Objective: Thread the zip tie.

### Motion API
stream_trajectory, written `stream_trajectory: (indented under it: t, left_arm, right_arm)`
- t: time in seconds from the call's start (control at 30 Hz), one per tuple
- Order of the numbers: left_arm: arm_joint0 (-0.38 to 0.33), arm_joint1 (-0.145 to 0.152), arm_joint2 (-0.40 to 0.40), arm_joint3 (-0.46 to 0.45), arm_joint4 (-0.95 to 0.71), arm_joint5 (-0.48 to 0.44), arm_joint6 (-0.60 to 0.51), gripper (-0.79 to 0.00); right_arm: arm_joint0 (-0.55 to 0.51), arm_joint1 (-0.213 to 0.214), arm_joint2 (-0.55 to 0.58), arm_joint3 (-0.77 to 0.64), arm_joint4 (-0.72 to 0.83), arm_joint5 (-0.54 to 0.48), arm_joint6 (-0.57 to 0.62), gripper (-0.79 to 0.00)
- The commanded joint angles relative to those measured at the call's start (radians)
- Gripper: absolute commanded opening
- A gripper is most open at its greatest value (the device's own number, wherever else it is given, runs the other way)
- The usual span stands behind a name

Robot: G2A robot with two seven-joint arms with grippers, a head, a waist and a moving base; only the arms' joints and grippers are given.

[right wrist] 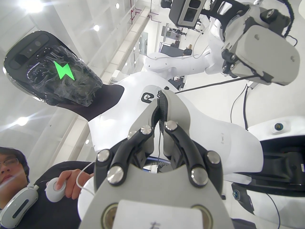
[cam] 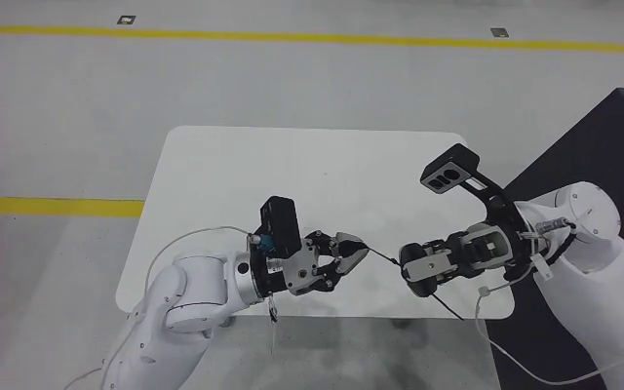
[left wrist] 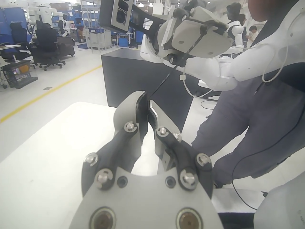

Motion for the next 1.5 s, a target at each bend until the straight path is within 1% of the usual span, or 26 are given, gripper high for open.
stream_trajectory:
  t: [0.0, 0.03, 0.23, 0.4, 0.5, 0.57, 0.7, 0.77, 0.83, 1.0, 1.13, 1.47]
  left_arm:
    - [-0.002, 0.000, -0.001, -0.009, -0.002, -0.004, 0.002, -0.215]
    - [-0.001, 0.001, -0.002, -0.013, -0.002, -0.004, 0.001, 0.000]
    - [-0.004, 0.006, -0.022, -0.013, -0.014, -0.011, -0.015, 0.000]
    - [0.012, 0.015, -0.077, -0.007, -0.027, -0.015, -0.020, 0.000]
    - [0.031, 0.023, -0.135, -0.008, -0.030, -0.010, -0.023, 0.000]
    - [0.044, 0.029, -0.186, -0.014, -0.032, -0.007, -0.017, 0.000]
    - [0.075, 0.041, -0.300, -0.049, -0.037, 0.012, 0.004, 0.000]
    - [0.088, 0.047, -0.350, -0.080, -0.026, 0.019, -0.001, 0.000]
    - [0.101, 0.051, -0.401, -0.110, -0.013, 0.044, -0.002, 0.000]
    - [0.131, 0.059, -0.499, -0.148, -0.035, 0.082, 0.001, 0.000]
    - [0.149, 0.062, -0.519, -0.151, -0.056, 0.101, -0.005, 0.000]
    - [0.149, 0.062, -0.519, -0.151, -0.056, 0.101, -0.005, 0.000]
  right_arm:
    - [0.000, -0.001, -0.002, -0.002, -0.001, 0.003, -0.001, -0.785]
    - [-0.001, -0.002, -0.003, -0.001, -0.002, 0.004, -0.001, -0.785]
    - [-0.006, -0.004, -0.002, 0.005, 0.000, 0.002, 0.001, -0.785]
    - [-0.006, -0.004, -0.002, 0.005, 0.000, 0.002, 0.001, -0.785]
    - [-0.006, -0.004, -0.002, 0.005, 0.000, 0.002, 0.001, -0.785]
    - [-0.015, -0.005, 0.002, -0.008, -0.004, -0.006, -0.031, -0.785]
    - [-0.022, 0.000, 0.037, -0.033, -0.075, -0.010, -0.052, -0.785]
    - [-0.030, 0.002, 0.054, -0.041, -0.103, -0.012, -0.061, -0.785]
    - [-0.035, 0.006, 0.075, -0.054, -0.157, -0.010, -0.072, -0.785]
    - [-0.049, 0.012, 0.098, -0.087, -0.241, -0.003, -0.083, -0.785]
    - [-0.052, 0.011, 0.092, -0.091, -0.219, -0.003, -0.074, -0.785]
    - [-0.052, 0.011, 0.092, -0.091, -0.219, -0.003, -0.074, -0.785]
